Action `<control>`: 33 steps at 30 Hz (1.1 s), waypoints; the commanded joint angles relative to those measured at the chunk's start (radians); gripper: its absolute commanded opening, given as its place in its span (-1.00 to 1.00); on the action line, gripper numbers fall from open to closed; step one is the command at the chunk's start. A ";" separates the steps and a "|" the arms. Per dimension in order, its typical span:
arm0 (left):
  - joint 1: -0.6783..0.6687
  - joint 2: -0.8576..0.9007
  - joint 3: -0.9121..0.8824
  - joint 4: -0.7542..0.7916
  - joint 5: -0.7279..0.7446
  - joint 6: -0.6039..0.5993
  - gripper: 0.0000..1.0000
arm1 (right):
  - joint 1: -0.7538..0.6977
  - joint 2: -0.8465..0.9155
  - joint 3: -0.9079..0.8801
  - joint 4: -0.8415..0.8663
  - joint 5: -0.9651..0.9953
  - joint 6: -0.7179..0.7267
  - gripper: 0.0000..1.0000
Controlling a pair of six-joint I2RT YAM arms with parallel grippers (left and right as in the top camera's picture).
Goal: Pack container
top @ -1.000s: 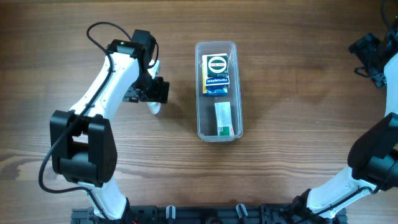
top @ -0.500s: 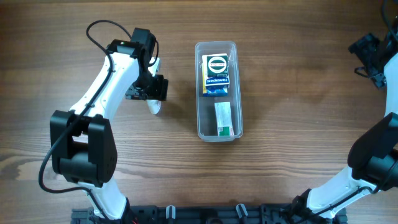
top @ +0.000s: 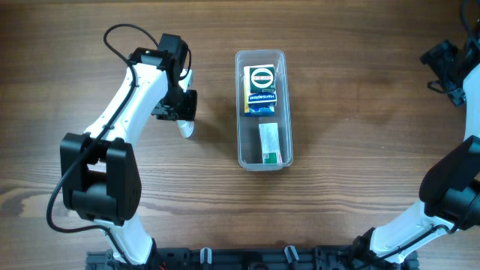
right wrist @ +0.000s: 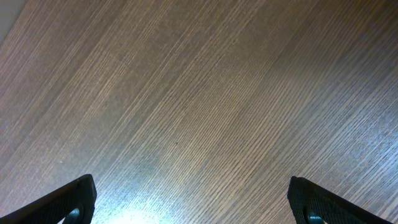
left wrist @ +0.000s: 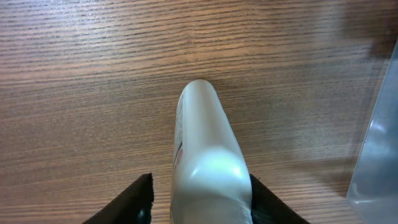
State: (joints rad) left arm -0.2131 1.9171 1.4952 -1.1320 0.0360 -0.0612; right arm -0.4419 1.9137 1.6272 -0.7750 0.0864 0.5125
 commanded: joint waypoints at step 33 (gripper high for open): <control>-0.123 -0.187 0.166 -0.122 0.046 -0.209 -0.38 | 0.000 0.013 -0.003 0.005 -0.005 0.013 1.00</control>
State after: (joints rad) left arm -0.2729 1.8191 1.6032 -1.2537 0.0536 -0.1696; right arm -0.4419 1.9137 1.6272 -0.7750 0.0864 0.5125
